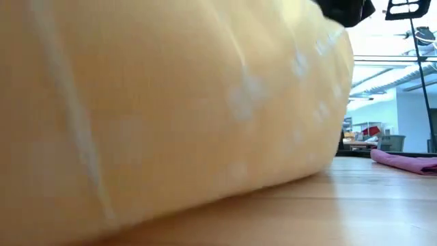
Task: Fold towel
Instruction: Fold the yellow towel
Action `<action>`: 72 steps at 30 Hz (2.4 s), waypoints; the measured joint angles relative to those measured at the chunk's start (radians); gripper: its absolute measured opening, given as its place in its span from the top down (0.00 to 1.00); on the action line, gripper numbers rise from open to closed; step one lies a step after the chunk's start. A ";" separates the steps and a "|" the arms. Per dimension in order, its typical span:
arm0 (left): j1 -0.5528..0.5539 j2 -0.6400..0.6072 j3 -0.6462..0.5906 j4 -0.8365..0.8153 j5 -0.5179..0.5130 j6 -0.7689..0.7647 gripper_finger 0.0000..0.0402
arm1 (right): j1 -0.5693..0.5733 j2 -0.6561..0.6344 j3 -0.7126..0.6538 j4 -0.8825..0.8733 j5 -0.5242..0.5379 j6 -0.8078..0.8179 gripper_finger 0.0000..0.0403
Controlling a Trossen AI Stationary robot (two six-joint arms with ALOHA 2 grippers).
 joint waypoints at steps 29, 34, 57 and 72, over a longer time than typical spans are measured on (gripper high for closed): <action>0.089 0.000 0.000 -0.051 -0.010 0.055 0.48 | 0.219 0.027 -0.246 0.259 0.075 0.593 0.65; 0.102 -0.001 0.000 -0.051 -0.010 0.082 0.48 | 0.244 0.023 -0.246 0.134 0.136 0.664 0.53; 0.108 -0.329 0.001 -0.492 -0.020 0.020 0.48 | 0.259 -0.193 -0.246 -0.147 0.337 0.735 0.52; 0.016 -0.318 -0.037 -0.857 -0.052 -0.239 0.48 | 0.260 -0.189 -0.246 0.031 0.366 0.716 0.52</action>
